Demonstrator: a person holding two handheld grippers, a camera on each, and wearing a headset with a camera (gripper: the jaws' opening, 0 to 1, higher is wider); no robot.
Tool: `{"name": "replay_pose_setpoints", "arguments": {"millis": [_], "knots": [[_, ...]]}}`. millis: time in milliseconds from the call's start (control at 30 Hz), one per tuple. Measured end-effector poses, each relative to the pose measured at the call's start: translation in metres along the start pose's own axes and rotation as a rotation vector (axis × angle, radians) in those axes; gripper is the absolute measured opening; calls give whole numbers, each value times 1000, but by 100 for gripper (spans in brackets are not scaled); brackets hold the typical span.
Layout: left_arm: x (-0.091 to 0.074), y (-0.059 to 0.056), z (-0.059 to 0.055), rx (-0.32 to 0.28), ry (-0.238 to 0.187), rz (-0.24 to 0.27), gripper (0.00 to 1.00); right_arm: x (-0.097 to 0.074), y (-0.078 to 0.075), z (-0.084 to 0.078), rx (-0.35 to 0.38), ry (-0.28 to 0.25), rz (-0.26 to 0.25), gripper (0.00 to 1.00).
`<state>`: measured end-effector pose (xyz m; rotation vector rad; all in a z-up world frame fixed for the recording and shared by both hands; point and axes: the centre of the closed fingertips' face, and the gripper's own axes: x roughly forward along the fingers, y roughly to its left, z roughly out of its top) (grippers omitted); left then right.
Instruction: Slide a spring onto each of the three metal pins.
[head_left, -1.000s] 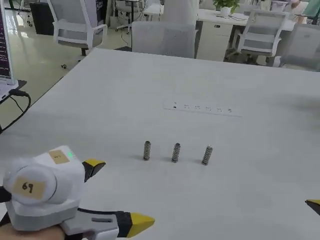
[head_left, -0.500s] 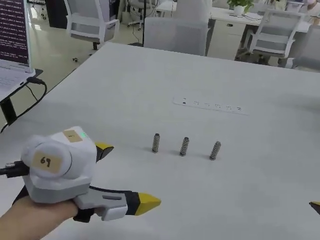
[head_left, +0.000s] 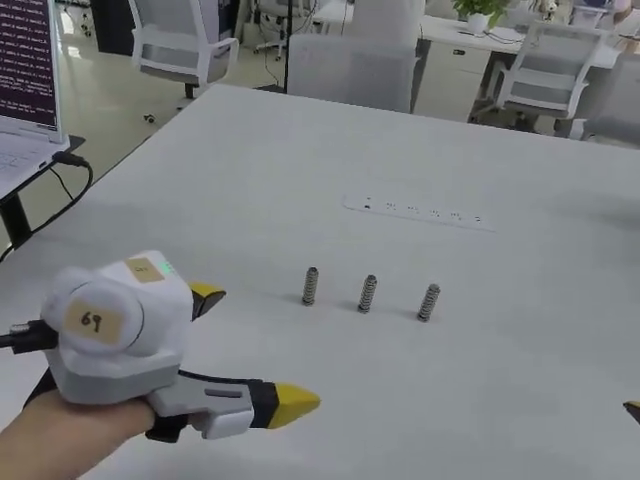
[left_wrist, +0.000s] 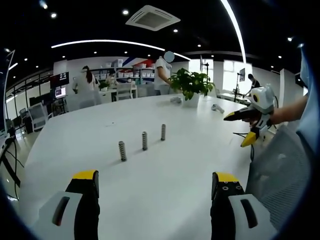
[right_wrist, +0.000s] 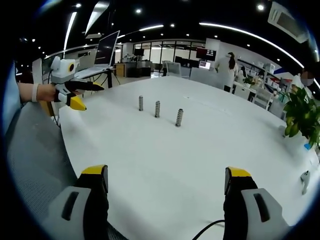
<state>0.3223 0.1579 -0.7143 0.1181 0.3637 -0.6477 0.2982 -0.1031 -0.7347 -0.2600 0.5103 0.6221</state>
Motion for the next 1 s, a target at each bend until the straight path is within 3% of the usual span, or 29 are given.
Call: {"name": "replay_pose_setpoints", "arguments": {"millis": [233, 567, 867, 1000], "knots": [[-2, 0, 2, -3, -8, 6, 91, 1, 3, -3, 4, 3, -16, 96], [0, 1, -1, -14, 2, 8, 92, -2, -1, 5, 18, -24, -23, 99], [1, 0, -5, -26, 12, 7, 97, 1, 5, 5, -11, -4, 9, 99], [1, 0, -4, -42, 4, 6, 98, 3, 9, 6, 22, -6, 32, 99]]}}
